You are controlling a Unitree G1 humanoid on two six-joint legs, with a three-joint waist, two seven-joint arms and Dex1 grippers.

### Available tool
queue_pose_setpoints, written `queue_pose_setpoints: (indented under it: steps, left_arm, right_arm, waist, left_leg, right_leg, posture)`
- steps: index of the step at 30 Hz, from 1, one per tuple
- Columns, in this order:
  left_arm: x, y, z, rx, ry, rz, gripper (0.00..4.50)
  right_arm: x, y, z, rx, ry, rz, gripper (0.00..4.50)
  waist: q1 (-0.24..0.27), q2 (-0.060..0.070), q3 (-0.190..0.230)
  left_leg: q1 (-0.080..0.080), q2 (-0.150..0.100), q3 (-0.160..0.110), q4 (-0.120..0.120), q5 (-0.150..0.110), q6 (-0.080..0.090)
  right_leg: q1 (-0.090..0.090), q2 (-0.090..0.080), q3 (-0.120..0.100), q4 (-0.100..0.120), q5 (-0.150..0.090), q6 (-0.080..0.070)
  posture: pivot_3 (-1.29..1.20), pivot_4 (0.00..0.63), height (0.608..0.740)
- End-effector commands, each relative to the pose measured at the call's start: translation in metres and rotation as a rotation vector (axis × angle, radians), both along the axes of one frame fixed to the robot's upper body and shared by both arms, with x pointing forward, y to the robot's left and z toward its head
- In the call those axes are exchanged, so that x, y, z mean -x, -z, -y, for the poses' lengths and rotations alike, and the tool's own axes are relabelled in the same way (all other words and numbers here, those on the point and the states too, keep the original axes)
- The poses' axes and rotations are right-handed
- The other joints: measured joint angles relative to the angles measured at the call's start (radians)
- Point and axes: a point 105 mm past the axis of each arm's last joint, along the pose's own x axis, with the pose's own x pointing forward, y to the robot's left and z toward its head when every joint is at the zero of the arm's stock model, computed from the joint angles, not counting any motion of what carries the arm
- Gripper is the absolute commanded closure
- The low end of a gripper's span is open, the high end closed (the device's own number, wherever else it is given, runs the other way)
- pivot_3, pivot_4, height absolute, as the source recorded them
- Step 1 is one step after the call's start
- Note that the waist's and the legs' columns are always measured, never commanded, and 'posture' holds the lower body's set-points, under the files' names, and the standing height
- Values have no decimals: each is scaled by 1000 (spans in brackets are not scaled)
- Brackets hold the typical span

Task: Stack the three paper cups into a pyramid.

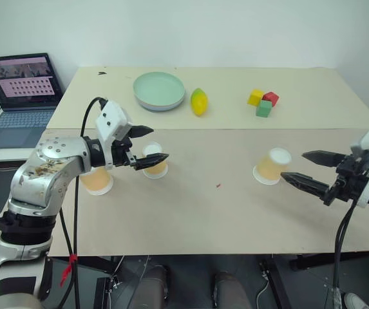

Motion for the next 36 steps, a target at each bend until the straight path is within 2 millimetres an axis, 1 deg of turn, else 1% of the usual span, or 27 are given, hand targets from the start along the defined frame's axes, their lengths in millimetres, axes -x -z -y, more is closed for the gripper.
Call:
queue_pose_setpoints:
  steps: [1,3,6,10,15,19,22,26,28,31,34,36]
  left_arm:
    - [2,-8,2,10,-3,54,75]
    - [0,-7,-2,32,-34,47,75]
    - [-8,-6,-17,47,-113,42,75]
    - [-11,-17,-28,100,-180,69,75]
    - [-15,-20,-36,110,-257,92,75]
    - [-22,-20,-48,204,-381,57,75]
    - [-21,-17,-49,223,-414,50,75]
    - [-19,-9,-45,235,-454,38,75]
    - [-18,1,-40,239,-479,17,75]
    - [-14,16,-28,245,-471,-23,75]
    - [-13,25,-20,245,-475,-37,75]
    - [-15,28,-19,240,-483,-39,75]
  right_arm:
    - [1,-7,-7,1,-14,38,0]
    - [-2,-6,-15,-8,-33,35,0]
    - [-5,-5,-22,-12,-51,32,0]
    - [-12,-12,-32,-32,-89,51,0]
    - [-18,-14,-38,-37,-110,60,0]
    - [-22,-13,-43,-47,-129,61,0]
    - [-25,-13,-44,-45,-132,61,0]
    - [-27,-11,-44,-40,-136,58,0]
    - [-28,-10,-44,-37,-135,57,0]
    - [-28,-10,-44,-35,-133,57,0]
    - [-27,-10,-42,-30,-127,58,0]
    - [-26,-10,-41,-27,-123,59,0]
  waist:
    - [0,0,0]
    - [-1,0,0]
    - [-4,0,0]
    - [-6,0,0]
    - [0,-1,0]
    - [1,-1,0]
    - [1,-2,1]
    - [1,-2,1]
    - [2,-2,1]
    - [2,-2,1]
    - [4,-2,1]
    - [3,-2,1]
  left_leg:
    - [0,0,0,0,0,0]
    - [0,0,0,0,0,0]
    - [0,0,0,0,0,0]
    - [0,0,0,0,0,0]
    - [0,0,0,0,0,0]
    - [0,0,0,0,0,0]
    - [0,0,0,0,0,0]
    - [0,0,0,0,0,0]
    - [0,0,0,0,0,0]
    - [0,0,0,0,0,0]
    - [0,0,0,0,0,0]
    - [0,0,0,0,0,0]
  right_leg:
    - [0,0,0,0,0,0]
    - [0,0,0,0,0,0]
    - [0,0,0,0,0,0]
    - [0,0,0,0,0,0]
    - [0,0,0,0,0,0]
    - [0,0,0,0,0,0]
    - [0,0,0,0,0,1]
    - [0,0,1,0,1,1]
    - [0,0,0,0,1,1]
    - [0,0,1,0,1,0]
    - [0,0,1,0,1,0]
    - [0,0,1,0,1,0]
  posture:
    - [0,150,740]
    - [0,150,740]
    - [0,150,740]
    - [0,150,740]
    - [0,150,740]
    - [0,150,740]
    - [0,150,740]
    - [0,150,740]
    - [0,150,740]
    - [0,150,740]
    - [0,150,740]
    - [0,150,740]
